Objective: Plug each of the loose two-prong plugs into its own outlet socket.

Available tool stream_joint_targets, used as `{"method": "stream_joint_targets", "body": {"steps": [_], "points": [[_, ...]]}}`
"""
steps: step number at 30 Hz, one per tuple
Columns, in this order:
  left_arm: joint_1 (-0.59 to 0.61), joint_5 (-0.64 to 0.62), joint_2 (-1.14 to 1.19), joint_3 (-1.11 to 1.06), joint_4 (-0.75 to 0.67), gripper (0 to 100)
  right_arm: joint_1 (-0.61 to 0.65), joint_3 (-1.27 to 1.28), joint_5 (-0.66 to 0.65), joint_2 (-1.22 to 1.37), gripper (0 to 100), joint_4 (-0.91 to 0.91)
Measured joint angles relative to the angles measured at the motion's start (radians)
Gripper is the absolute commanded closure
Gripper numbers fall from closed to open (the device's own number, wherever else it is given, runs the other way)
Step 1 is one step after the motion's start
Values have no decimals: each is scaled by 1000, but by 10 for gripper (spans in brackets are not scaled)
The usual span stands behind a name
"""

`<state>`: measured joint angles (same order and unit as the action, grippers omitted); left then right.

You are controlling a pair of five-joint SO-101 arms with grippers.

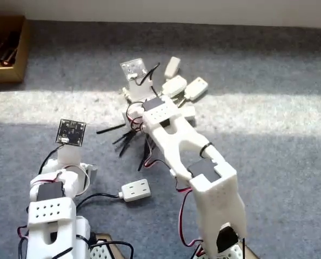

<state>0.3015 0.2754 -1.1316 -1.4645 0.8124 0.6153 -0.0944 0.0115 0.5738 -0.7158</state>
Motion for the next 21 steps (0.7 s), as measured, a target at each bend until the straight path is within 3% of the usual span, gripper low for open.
{"method": "stream_joint_targets", "body": {"steps": [4, 12, 16, 21], "points": [[35, 0, -37, 0, 21, 758, 3, -2, -83, 12, 922, 32], [74, 0, -180, -31, 71, 758, -18, 0, -97, -28, 892, 37], [72, 2, -281, -31, 147, 758, -58, 0, -103, -32, 821, 37], [72, 2, -437, -40, 269, 758, -110, 0, -106, -46, 817, 37]]}}
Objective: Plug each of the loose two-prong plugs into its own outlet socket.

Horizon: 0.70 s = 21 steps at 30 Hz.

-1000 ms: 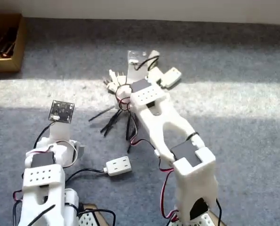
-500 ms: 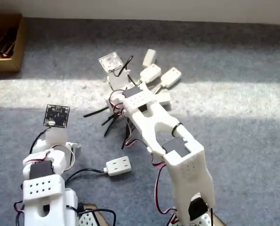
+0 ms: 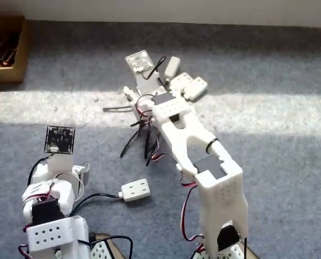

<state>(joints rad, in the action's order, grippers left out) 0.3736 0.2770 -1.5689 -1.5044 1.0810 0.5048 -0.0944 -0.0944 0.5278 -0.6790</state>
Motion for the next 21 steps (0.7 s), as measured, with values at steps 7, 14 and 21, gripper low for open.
{"method": "stream_joint_targets", "body": {"steps": [7, 14, 21], "points": [[0, 0, -230, -69, 74, 758, 2, 0, 0, 0, 817, 0], [-2, 0, -241, -74, 80, 758, 12, -9, 0, 51, 815, 58], [-2, 0, -242, -78, 80, 758, 25, -137, 0, 146, 817, -9]]}}
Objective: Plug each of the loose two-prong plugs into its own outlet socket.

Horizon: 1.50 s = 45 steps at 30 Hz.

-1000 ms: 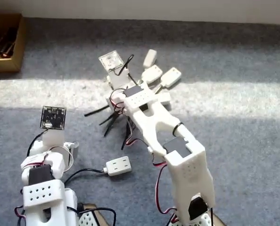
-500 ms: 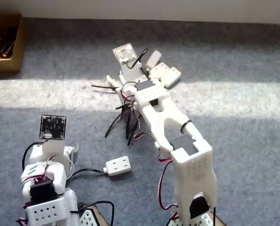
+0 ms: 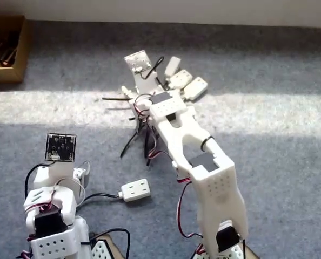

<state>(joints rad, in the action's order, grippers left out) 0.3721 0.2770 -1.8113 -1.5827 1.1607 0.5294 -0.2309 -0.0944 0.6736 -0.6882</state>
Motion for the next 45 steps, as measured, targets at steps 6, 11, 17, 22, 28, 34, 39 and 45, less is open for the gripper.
{"method": "stream_joint_targets", "body": {"steps": [6, 11, 17, 22, 28, 34, 39, 45], "points": [[0, 0, 0, 0, 0, 758, 12, -63, -2, 29, 817, -100], [0, 0, 0, 0, 0, 758, 32, -66, -3, 37, 817, -150], [0, 0, 0, 0, 0, 758, 35, -68, -3, 35, 992, -233], [0, 0, 0, 0, 0, 758, 34, -68, -2, 35, 991, -252], [0, 0, 0, -6, 0, 758, 35, -210, -2, 48, 991, -388], [-35, 0, 0, -41, -12, 758, 17, -628, -3, 66, 992, -760], [-44, 0, 0, -68, -58, 758, -23, -1083, -55, 63, 993, -1025], [-52, 0, 0, -71, -61, 758, -239, -1023, -138, -32, 993, -1034]]}}
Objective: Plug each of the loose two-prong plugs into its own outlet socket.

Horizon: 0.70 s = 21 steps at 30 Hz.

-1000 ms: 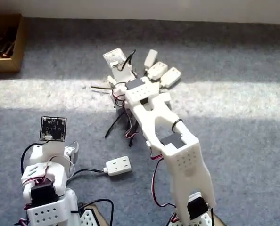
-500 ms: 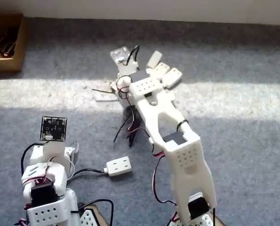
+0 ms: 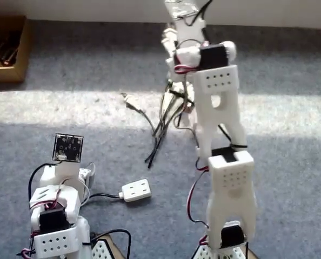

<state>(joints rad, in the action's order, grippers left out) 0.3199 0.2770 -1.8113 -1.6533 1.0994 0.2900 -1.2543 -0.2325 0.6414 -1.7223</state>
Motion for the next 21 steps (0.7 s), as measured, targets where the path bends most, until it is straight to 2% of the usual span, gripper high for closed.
{"method": "stream_joint_targets", "body": {"steps": [8, 11, 16, 21], "points": [[0, 0, 0, 0, 0, 758, -440, 164, -186, -97, 993, 0], [0, 0, 0, 0, 0, 758, -559, 250, -241, -97, 992, 0], [0, 0, 0, 0, 0, 758, -614, 554, -296, -97, 992, 23], [0, 0, 0, 0, 0, 758, -615, 855, -305, -97, 992, 247]]}}
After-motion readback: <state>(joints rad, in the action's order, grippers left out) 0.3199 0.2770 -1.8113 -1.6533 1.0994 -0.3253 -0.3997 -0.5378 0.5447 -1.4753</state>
